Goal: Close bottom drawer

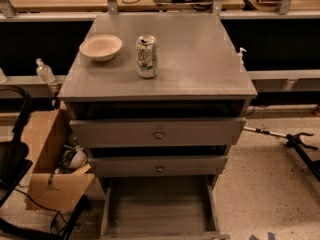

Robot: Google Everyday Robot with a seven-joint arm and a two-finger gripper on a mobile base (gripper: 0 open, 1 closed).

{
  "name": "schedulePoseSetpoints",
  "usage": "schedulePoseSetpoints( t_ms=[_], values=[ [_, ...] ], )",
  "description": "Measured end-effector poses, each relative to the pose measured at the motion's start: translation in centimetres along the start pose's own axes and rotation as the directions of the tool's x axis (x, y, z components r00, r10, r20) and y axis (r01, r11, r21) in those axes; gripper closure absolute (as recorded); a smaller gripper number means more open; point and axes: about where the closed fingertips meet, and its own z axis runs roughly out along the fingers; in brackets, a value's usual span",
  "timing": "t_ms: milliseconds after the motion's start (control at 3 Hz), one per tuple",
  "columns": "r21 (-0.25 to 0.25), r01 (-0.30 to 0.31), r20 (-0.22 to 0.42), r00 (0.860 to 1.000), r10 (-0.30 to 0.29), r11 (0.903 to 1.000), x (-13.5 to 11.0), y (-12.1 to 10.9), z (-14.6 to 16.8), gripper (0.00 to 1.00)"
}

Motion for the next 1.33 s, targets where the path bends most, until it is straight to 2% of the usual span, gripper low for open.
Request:
schedulePoseSetpoints(
  t_ms=[667,1000,1333],
  values=[
    [-0.012,0.022,0.005,1.000,-0.022,0.9997,-1.2,-0.4,1.3,1.00],
    [-0.026,0.042,0.008,0.999,-0.042,0.9988,-2.7,-1.1,2.9,1.00],
    [-0.026,0.042,0.008,0.999,-0.042,0.9988,-2.6,-1.1,2.9,1.00]
  ],
)
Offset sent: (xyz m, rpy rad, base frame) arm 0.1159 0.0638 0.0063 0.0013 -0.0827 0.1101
